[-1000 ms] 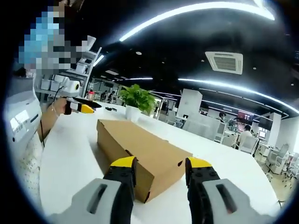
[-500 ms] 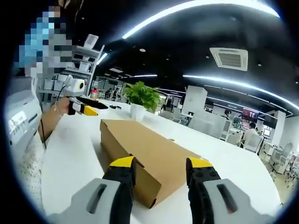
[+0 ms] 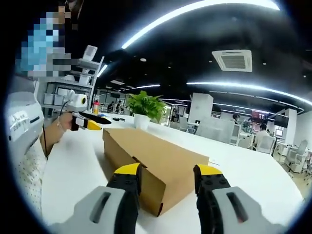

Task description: Operate the shoe box by opening the lid, removing the specified soft item, and placing it in the target area until the item is outside and the box remains undamaged.

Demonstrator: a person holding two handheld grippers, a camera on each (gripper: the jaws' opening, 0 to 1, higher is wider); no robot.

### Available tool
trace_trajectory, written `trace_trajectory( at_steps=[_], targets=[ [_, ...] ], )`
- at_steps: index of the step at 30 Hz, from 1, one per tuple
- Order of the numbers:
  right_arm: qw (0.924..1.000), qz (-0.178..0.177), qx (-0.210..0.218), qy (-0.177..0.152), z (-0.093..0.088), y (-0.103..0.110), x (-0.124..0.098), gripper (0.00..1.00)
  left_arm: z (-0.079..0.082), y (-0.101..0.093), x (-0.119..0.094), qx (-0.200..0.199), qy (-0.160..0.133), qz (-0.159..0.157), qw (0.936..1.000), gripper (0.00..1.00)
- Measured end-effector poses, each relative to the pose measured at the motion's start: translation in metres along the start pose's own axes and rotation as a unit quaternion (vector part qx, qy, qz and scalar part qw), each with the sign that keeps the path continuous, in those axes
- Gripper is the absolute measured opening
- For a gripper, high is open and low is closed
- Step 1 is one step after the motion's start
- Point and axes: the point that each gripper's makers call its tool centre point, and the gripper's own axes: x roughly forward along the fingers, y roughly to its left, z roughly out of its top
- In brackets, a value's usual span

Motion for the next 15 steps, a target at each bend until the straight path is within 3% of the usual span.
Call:
trace_trajectory(
  at_steps=[15],
  targets=[
    [0.9992,0.009,-0.003,0.038,-0.022,0.006,0.006,0.44,-0.01,-0.006,0.007,0.004,0.009,-0.008,0.9999,0.55]
  ],
)
